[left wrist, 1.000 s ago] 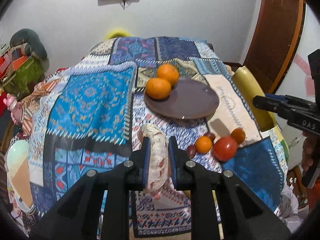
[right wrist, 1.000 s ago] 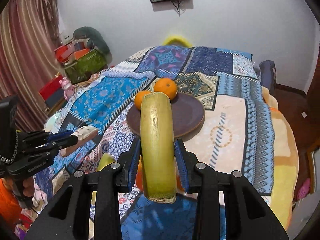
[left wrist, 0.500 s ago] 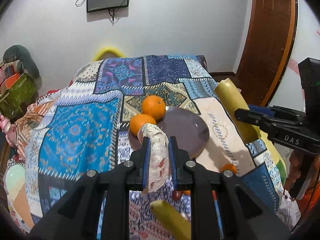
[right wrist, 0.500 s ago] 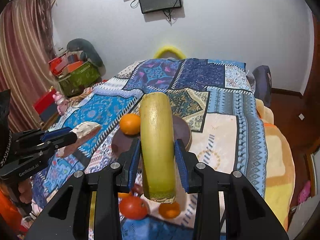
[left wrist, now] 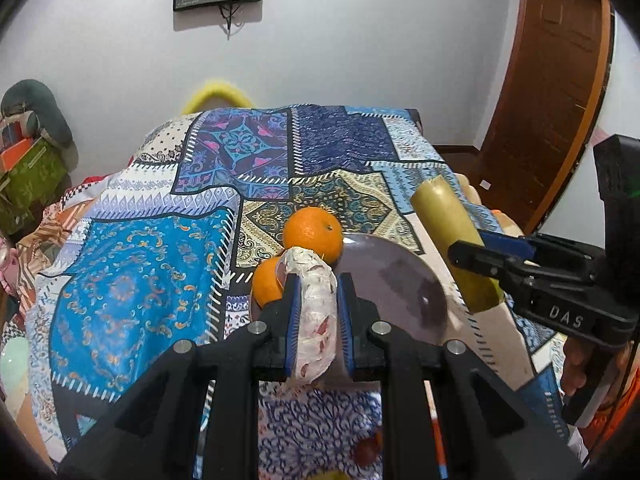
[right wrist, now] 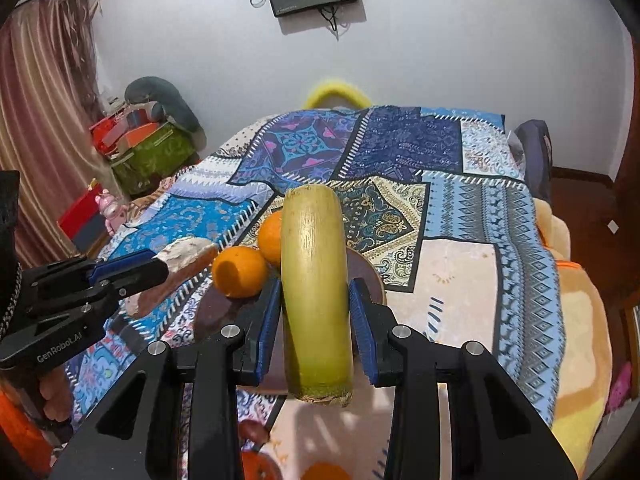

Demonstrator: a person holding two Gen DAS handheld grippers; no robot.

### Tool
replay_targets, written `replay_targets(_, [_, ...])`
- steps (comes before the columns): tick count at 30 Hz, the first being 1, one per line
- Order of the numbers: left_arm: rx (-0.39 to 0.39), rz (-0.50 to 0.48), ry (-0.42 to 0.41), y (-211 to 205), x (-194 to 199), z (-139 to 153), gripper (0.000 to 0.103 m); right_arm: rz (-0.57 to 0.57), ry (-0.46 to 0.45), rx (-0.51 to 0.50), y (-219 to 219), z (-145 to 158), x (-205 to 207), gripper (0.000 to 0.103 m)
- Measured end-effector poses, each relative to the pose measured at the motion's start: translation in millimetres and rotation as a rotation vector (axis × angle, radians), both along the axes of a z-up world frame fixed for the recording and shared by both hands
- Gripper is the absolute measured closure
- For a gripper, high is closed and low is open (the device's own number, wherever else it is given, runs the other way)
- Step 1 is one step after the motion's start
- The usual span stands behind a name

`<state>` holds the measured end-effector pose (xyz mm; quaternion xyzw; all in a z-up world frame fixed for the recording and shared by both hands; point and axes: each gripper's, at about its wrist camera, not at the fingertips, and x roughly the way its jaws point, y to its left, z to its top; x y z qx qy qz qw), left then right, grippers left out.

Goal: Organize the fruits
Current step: 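Place the pomelo segment and gourd on the plate beside the oranges, open both tools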

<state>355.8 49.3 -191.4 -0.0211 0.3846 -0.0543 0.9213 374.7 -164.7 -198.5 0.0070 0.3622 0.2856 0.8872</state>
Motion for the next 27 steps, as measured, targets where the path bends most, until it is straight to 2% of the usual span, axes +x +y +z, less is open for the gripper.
replay_targets(9, [0.015, 0.018, 0.000, 5.2, 26.6, -20.6, 0.085, 0.031, 0.047, -0.029, 23.0, -26.1, 31.2, 0.071])
replay_targets(18, [0.000, -0.006, 0.007, 6.4, 29.7, -30.1, 0.085, 0.102, 0.065, -0.071, 54.1, -43.3, 40.8, 0.071])
replay_targets(24, [-0.067, -0.035, 0.070, 7.1, 36.4, -41.8, 0.085, 0.134, 0.054, -0.100, 64.8, -47.4, 39.7, 0.071])
replay_targets(27, [-0.079, -0.040, 0.072, 6.0, 36.0, -45.0, 0.087, 0.147, 0.057, -0.106, 65.5, -47.2, 42.0, 0.071])
